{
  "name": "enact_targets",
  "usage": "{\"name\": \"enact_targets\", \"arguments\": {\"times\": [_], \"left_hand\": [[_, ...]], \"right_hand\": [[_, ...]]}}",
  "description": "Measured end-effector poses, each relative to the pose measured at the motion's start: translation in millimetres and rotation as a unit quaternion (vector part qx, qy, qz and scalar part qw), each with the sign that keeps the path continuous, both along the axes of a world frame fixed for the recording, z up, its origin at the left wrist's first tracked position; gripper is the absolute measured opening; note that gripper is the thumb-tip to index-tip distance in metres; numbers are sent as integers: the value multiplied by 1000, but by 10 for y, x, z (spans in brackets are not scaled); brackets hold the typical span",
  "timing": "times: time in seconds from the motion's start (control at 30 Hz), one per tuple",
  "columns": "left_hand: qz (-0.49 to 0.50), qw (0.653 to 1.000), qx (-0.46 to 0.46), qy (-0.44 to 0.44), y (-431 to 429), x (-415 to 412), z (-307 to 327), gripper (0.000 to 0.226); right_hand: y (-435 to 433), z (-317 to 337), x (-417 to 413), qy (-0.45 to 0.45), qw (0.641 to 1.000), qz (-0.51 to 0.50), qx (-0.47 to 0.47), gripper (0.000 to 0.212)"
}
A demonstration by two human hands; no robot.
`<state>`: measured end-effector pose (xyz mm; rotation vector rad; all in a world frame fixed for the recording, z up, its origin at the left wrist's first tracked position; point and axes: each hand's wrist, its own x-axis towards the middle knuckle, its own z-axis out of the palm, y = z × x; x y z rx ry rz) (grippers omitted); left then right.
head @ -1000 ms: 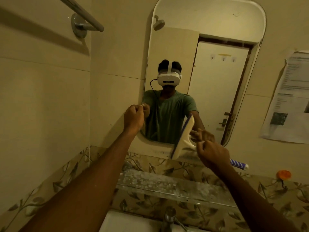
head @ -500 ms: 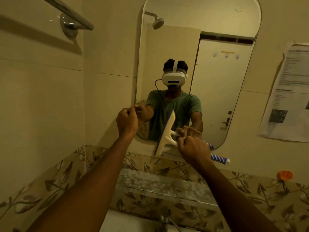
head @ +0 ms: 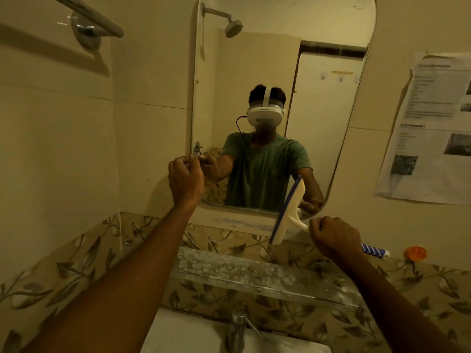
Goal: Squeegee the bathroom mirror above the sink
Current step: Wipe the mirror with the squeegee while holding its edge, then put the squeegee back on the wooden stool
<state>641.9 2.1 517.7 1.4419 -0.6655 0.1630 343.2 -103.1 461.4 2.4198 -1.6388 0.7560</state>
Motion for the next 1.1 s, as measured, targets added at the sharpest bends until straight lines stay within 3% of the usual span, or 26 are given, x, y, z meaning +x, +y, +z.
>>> {"name": "enact_targets", "arguments": {"times": [0.33, 0.47, 0.6, 0.73, 0.9, 1.0, 1.1], "left_hand": [[-17, 999, 26, -19, 117, -155, -221, 43], [42, 993, 53, -97, 165, -333, -373, 50], [20, 985, 71, -156, 127, -591, -438, 50], [-30, 972, 67, -222, 116, -928, -447, 49], [-89, 959, 69, -260, 149, -1374, -491, 45], [-111, 948, 73, -289, 225, -1605, -541, 41], [-129, 941, 86, -300, 352, -1820, -607, 43]], "right_hand": [[-29, 1, -284, 3, 1000, -1, -13, 38], [-15, -71, -652, 54, 996, -30, -57, 33], [138, -104, -819, 73, 992, -49, -85, 40], [319, -121, -840, -32, 994, -50, -97, 60], [528, -162, -859, -236, 972, -9, -16, 75], [729, -197, -887, -358, 933, 18, 31, 64], [944, -294, -955, -433, 896, 53, 84, 39]]}}
